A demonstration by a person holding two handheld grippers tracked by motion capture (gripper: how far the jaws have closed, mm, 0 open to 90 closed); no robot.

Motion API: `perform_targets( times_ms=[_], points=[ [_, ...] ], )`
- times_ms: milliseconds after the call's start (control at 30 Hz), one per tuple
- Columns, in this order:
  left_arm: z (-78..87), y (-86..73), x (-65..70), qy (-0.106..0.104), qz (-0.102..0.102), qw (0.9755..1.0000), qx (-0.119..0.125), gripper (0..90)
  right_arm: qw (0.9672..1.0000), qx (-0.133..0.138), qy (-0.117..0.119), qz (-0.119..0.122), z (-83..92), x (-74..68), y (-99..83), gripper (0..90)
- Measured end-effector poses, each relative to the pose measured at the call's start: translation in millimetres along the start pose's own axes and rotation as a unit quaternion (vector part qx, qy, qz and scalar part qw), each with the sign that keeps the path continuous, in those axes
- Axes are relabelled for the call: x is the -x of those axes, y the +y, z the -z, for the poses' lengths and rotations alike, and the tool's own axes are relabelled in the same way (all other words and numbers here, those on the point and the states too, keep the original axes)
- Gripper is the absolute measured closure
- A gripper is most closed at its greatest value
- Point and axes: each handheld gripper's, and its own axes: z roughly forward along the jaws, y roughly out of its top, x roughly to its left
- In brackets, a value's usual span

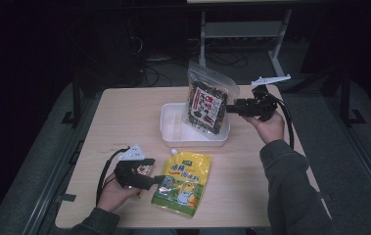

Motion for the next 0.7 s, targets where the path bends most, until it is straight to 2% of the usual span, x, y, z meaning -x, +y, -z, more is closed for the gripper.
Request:
perform_targets(
  times_ms=[300, 400, 700],
  points=[
    [-0.1, -0.1, -0.7, 0.002, -0.004, 1.0000, -0.003, 21.9, 1.0000, 0.000, 0.007, -0.006, 6.5, -7.6, -10.5, 38.6],
    [0.1, -0.5, -0.8, 0.001, -0.001, 1.0000, -0.001, 21.3, 0.9998, -0.005, 0.017, -0.010, 6.2, -10.3, -15.9, 38.3],
    [-1.8, 0.5, 1.9, 0.002, -0.004, 1.0000, -0.004, 20.6, 0.9996, -0.014, 0.025, -0.007, 9.8, -20.8, -27.7, 36.4]
  ],
)
